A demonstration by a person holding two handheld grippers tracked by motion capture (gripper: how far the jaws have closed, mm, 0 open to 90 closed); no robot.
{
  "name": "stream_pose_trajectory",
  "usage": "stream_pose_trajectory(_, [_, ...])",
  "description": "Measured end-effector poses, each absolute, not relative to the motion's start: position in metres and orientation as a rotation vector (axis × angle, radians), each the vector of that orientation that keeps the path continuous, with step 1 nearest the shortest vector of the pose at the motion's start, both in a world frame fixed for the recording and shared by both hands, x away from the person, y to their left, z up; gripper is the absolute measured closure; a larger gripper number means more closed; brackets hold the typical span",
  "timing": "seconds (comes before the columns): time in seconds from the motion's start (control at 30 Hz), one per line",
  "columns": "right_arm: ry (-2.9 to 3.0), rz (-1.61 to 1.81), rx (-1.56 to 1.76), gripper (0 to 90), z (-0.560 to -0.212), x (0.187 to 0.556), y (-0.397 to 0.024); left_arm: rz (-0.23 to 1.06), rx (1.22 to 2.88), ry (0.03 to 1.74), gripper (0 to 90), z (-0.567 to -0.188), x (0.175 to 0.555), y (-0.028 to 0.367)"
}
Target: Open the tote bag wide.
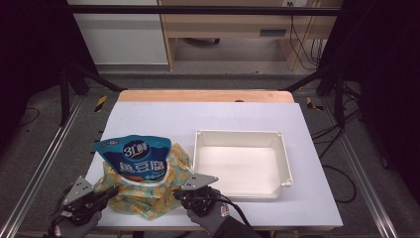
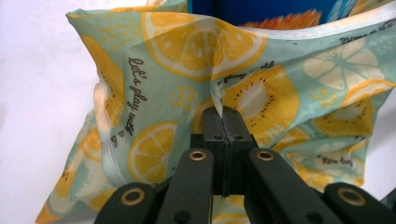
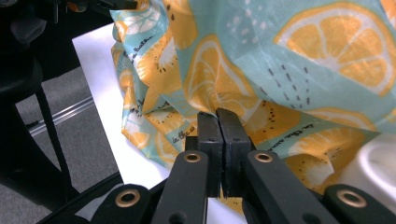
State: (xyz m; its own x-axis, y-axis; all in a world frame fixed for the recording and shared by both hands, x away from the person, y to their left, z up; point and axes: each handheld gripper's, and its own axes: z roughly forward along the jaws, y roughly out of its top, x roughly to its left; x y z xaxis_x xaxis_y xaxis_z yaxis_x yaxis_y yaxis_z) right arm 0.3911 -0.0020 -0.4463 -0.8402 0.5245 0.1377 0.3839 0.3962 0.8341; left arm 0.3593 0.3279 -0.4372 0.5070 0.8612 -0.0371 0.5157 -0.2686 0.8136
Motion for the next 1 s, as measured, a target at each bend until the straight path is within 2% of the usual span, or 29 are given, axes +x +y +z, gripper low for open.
stream_pose_trajectory(1.0, [2.567, 1.284, 0.864, 88.4, -0.479, 0.386, 0.01, 0.478, 2.065, 1.165, 89.9, -0.454, 0.371, 0.324])
